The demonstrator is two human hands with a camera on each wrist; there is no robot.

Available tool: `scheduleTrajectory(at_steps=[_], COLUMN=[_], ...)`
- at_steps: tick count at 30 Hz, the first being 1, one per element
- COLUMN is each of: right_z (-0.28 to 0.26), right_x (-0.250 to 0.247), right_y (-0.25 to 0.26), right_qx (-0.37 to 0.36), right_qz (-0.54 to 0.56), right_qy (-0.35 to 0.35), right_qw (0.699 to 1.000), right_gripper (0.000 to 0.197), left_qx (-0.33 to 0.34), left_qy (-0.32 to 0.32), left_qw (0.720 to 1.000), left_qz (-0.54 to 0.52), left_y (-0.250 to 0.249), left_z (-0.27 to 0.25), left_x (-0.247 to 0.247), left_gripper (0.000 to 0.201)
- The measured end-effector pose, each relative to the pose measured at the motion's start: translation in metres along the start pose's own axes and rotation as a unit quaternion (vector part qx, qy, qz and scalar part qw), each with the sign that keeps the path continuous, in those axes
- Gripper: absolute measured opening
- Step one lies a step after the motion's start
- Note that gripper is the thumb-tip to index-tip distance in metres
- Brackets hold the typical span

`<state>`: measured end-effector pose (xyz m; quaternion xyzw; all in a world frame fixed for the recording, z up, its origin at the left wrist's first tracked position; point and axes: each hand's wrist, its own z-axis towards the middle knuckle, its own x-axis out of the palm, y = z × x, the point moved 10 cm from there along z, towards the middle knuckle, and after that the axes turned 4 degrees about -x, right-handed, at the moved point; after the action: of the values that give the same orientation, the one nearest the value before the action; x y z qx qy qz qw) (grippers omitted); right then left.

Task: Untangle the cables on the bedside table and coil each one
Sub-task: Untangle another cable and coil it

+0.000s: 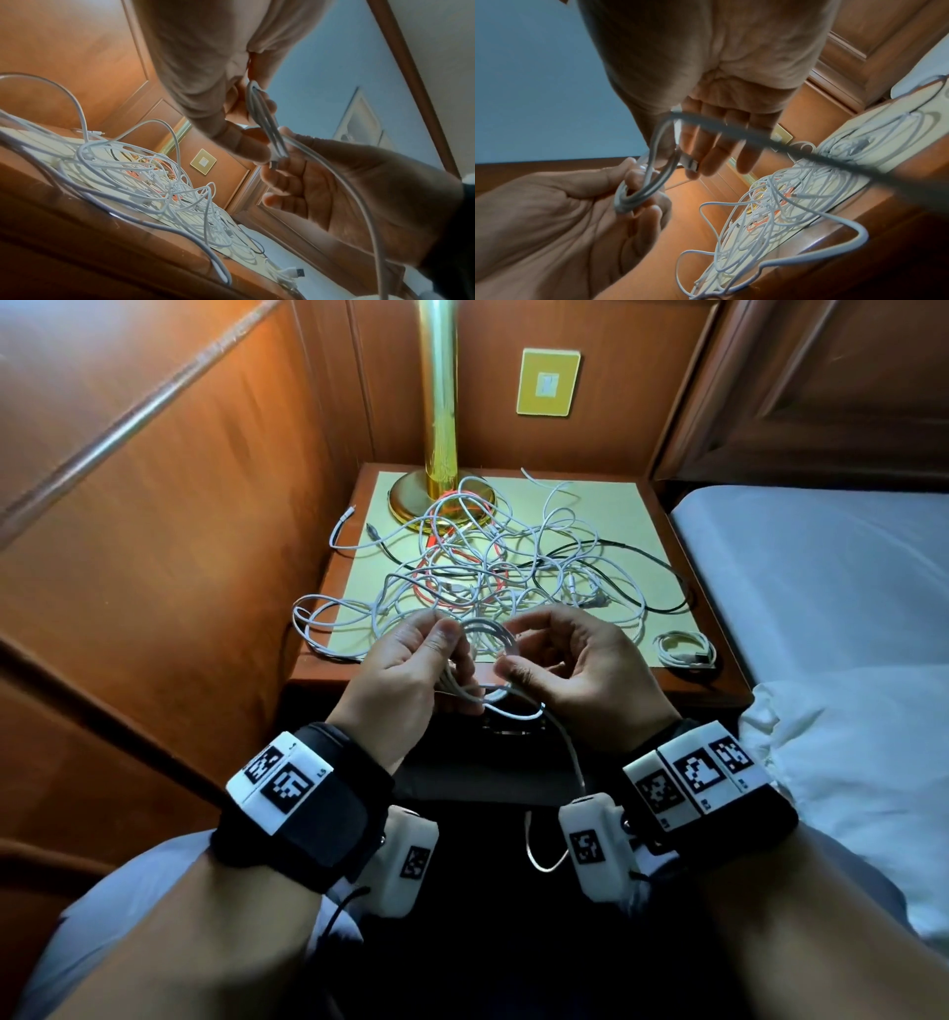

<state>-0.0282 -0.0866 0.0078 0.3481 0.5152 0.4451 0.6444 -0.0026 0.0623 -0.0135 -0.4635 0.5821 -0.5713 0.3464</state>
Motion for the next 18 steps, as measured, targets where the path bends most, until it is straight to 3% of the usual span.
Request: scheduleTrajectory(at_steps=[3, 8, 13, 18], right_z=[0.0, 0.003, 0.0, 0.0], right_x=[-0.003, -0.011, -0.006, -0.003], right_y=[-0.001, -0.004, 0.008, 0.005], right_qx=[0.012, 0.002, -0.046, -0.055], right_qz=[0.041, 0.028, -0.044, -0.099], right_qy=[-0.016, -0.042, -0.002, 0.005], right_qw=[0.999, 0.999, 0.998, 0.994], right_gripper=[0.015, 0.015, 0.019, 0.019], left_qx=[-0.017, -0.035, 0.072, 0.066], left_qy=[0.002, 0.018, -0.011, -0.011], left_qw=[0.999, 0.998, 0.989, 0.983], left_qz=[-0.045, 0.043, 0.125, 0.173], left_y=[0.001, 0.009, -0.012, -0.01], left_z=[0.0, 0.001, -0.001, -0.002], left_x=[0.0, -0.002, -0.004, -0.007], left_gripper=[0.029, 0.023, 0.007, 0.005])
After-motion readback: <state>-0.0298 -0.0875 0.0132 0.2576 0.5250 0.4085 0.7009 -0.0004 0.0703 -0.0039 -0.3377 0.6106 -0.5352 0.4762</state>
